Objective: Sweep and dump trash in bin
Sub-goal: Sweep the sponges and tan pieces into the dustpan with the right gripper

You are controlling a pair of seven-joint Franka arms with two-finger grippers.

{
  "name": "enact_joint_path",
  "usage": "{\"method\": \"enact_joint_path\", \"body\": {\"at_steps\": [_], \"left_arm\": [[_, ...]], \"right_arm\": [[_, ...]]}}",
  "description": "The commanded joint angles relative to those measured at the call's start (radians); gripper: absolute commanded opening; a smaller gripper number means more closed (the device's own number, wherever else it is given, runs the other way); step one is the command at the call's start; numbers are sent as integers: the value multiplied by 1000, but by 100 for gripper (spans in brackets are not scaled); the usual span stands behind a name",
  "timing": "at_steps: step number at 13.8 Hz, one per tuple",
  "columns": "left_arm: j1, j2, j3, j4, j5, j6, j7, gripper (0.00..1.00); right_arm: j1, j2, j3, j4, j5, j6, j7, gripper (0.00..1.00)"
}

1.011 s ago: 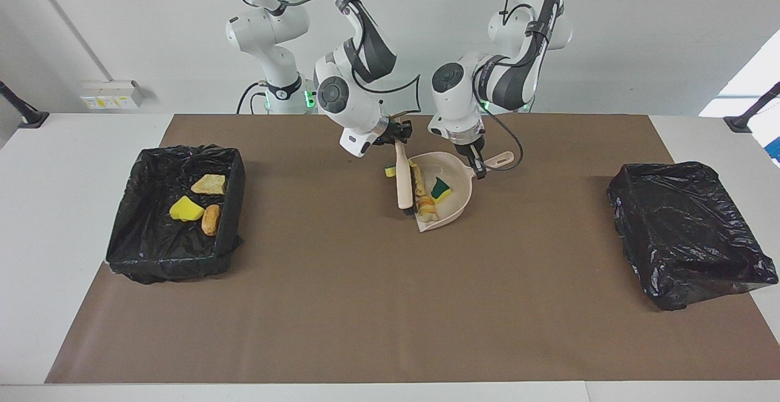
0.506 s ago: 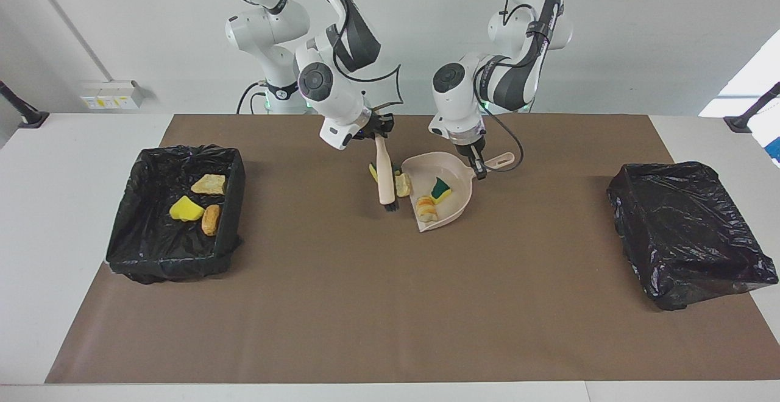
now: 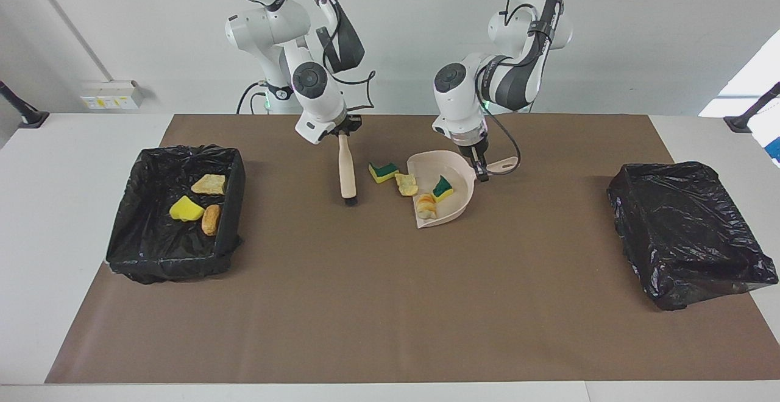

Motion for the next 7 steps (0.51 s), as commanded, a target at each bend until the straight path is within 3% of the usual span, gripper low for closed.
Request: {"method": "enact_joint_path", "body": {"at_steps": [1, 3, 7], "left_arm": [[-8, -39, -3, -42, 12, 1, 33, 0], [-16, -59, -9, -70, 12, 2, 33, 0], [-8, -55, -11, -68, 9, 2, 42, 0]], "right_arm": [[103, 1, 10, -60, 42, 127, 178, 0], [129, 64, 10, -38, 95, 208, 186, 0], [190, 184, 19, 149, 256, 222, 125, 0]]}}
